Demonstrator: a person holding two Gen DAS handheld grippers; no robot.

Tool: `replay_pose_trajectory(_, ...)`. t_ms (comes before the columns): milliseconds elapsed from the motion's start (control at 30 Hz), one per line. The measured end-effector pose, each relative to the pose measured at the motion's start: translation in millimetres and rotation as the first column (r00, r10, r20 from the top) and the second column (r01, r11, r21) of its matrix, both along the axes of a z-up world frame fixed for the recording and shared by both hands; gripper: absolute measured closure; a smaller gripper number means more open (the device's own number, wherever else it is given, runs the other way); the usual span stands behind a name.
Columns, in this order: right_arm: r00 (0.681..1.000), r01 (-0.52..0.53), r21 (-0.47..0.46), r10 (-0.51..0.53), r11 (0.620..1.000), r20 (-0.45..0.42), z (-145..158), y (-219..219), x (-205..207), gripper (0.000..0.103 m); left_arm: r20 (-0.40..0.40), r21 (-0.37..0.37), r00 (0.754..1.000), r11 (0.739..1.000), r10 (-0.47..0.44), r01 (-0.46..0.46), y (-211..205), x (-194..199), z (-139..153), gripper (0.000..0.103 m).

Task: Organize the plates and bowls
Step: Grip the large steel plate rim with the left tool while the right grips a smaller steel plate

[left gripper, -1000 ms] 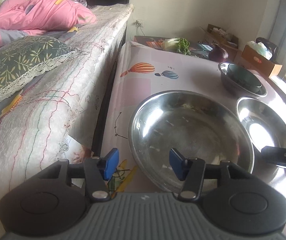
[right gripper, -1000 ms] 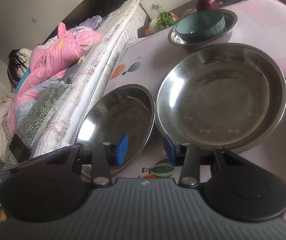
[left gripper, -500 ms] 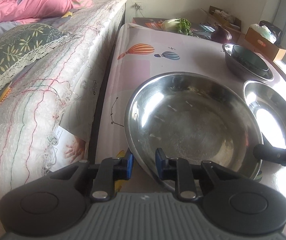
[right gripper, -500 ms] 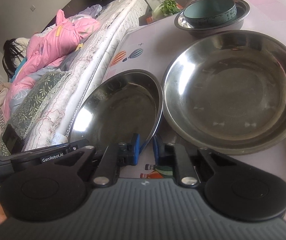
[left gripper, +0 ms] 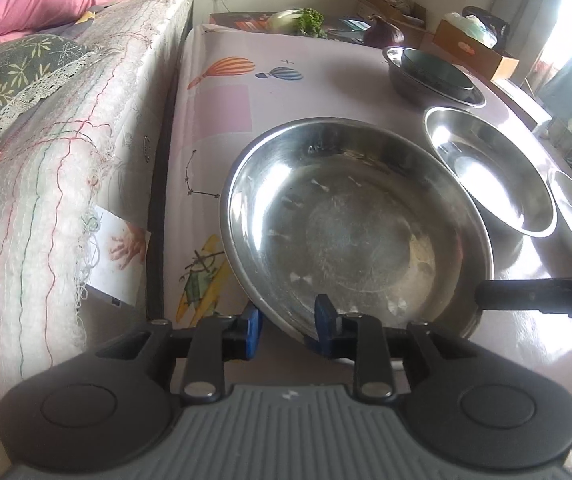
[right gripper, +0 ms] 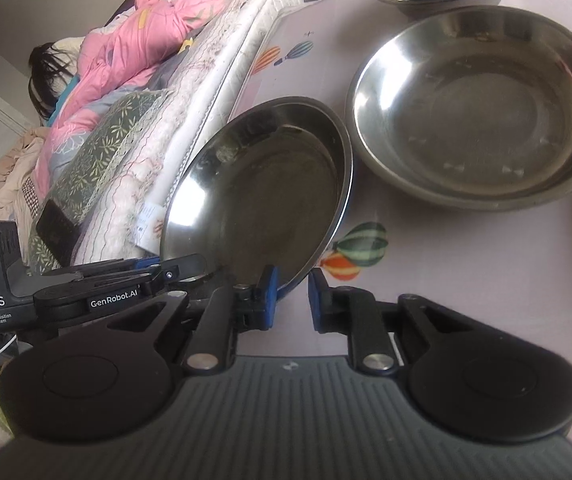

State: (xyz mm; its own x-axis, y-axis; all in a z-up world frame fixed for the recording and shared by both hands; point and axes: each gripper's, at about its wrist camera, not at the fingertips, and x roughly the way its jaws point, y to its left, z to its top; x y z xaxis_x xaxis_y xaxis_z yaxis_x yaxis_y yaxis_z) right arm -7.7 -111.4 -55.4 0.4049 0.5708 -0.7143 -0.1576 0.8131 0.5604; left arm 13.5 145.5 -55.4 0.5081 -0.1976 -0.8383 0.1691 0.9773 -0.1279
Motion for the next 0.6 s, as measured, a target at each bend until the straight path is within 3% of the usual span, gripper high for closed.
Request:
replay_pose_trajectory(167, 1.000, 0.020, 0.001, -0.020, 1.000, 0.018, 3, -4, -5, 0.085, 0.025, 0.001, 0.999, 1.000, 0.025, -0.025, 3, 2, 2, 0.072)
replay_pose_trajectory(400, 0.994, 0.078, -0.063, -0.072, 0.995, 0.087, 8, -5, 9, 0.085, 0.070, 0.034, 0.996, 0.997, 0.061, -0.064, 5, 23, 2, 0.062)
replay_pose_trajectory(600, 0.991, 0.102, -0.057, -0.097, 0.993, 0.090, 2, -5, 17, 0.085, 0.045, -0.021, 0.996, 0.997, 0.079, -0.078, 8, 30, -2, 0.061)
